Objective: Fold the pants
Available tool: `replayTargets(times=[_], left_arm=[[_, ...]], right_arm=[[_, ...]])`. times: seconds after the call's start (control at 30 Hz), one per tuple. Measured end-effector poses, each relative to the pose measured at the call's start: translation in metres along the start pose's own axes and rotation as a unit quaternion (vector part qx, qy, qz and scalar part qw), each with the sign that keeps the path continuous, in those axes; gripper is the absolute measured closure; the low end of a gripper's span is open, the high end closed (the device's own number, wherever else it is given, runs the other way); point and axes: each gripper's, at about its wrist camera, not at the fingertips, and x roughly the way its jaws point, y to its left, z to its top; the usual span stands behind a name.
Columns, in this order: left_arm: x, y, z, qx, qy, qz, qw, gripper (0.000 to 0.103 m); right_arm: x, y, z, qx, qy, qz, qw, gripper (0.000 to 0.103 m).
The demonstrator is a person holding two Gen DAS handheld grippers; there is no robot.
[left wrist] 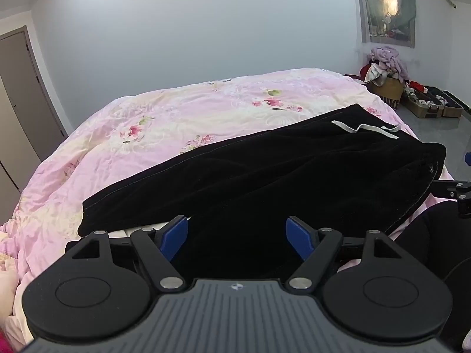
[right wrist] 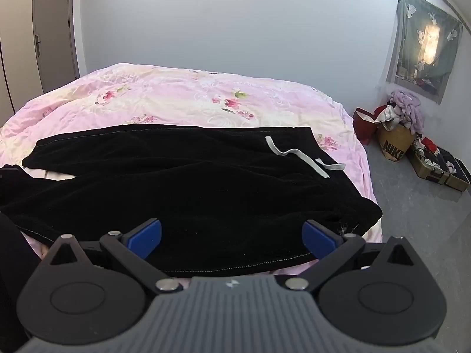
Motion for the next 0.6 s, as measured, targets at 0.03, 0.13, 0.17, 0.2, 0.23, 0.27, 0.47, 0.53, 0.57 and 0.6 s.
replayTargets(times=[0.03, 0.13, 0.17, 0.2, 0.23, 0.27, 0.47, 0.53, 0.57, 0.6], left_arm=[[-0.0001, 0.0, 0.0002, 0.0, 0.0, 0.0, 1.0, 0.014], [0.0007, -0.0009, -0.001, -0.002, 0.003, -0.001, 1.0, 0.014], [0.0014, -0.0005, -0.0011, -0.003, 0.005, -0.001, 1.0, 0.014], [0.0022, -0.0002, -0.0014, -0.004, 0.007, -0.001, 1.0, 0.014], [0.0029, 0.0012, -0.002, -0.005, 0.008, -0.001, 1.0, 0.014], [0.0047, 0.0028, -0.0001, -0.006, 0.011, -0.001, 0.9999, 0.014], [0.0064, 0.0039, -0.0012, -0.006, 0.016, 0.002, 0.9999, 0.014], [0.0067, 0.0026, -0.001, -0.005, 0.018, 0.002, 0.9998, 0.014], [0.0068, 0.002, -0.0007, -0.005, 0.019, 0.002, 0.9998, 0.014], [0.0068, 0.0016, -0.0009, -0.004, 0.02, 0.002, 0.9998, 0.014]], right_arm=[[0.0001, 0.0006, 0.0001, -0.001, 0.001, 0.0, 1.0, 0.005], [0.0, 0.0023, 0.0004, -0.003, 0.002, 0.0, 1.0, 0.005], [0.0001, 0.0022, 0.0004, -0.002, 0.002, 0.0, 1.0, 0.005], [0.0001, 0.0025, 0.0005, -0.002, 0.002, 0.0, 1.0, 0.005], [0.0028, 0.0009, 0.0007, -0.002, 0.003, 0.001, 1.0, 0.005], [0.0033, 0.0013, 0.001, -0.002, 0.004, 0.002, 1.0, 0.005], [0.0058, 0.0021, -0.0019, 0.002, 0.008, 0.002, 1.0, 0.005], [0.0061, 0.0014, -0.0028, 0.005, 0.009, 0.003, 1.0, 0.005], [0.0059, 0.0008, -0.0033, 0.006, 0.01, 0.003, 1.0, 0.005], [0.0059, 0.0005, -0.0037, 0.006, 0.01, 0.003, 1.0, 0.005]])
